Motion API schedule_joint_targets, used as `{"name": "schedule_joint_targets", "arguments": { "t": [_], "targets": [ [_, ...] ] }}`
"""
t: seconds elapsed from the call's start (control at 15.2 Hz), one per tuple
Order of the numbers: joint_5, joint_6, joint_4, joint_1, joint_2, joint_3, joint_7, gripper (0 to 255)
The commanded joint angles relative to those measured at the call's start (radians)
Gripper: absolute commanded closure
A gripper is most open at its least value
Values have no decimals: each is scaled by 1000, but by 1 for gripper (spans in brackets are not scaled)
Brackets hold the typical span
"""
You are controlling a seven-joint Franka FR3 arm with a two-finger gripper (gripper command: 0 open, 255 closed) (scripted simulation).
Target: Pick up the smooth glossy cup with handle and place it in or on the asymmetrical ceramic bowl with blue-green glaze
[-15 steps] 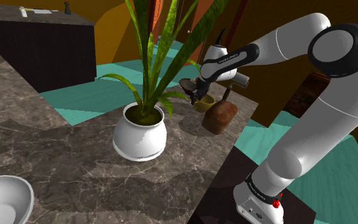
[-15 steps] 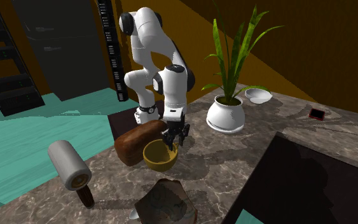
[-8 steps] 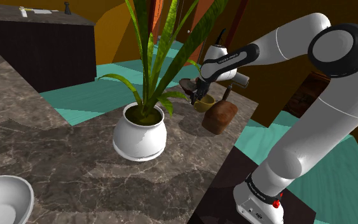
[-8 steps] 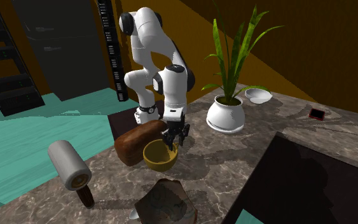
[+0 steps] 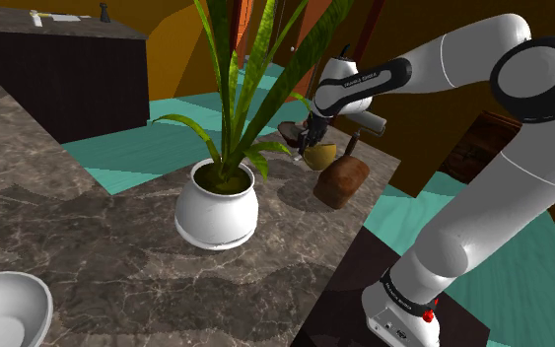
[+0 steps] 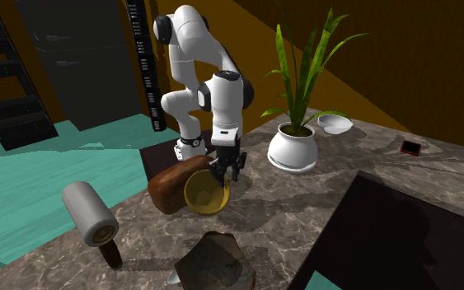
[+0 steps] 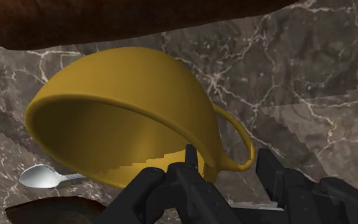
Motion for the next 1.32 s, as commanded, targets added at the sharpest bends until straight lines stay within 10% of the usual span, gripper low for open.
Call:
{"name": "schedule_joint_targets", "arguments": {
  "t": [0.0, 1.25],
  "targets": [
    [0, -29, 10, 0, -20, 0, -2, 255],
    [2, -286, 174, 2, -112, 4, -11, 255]
  ]
}}
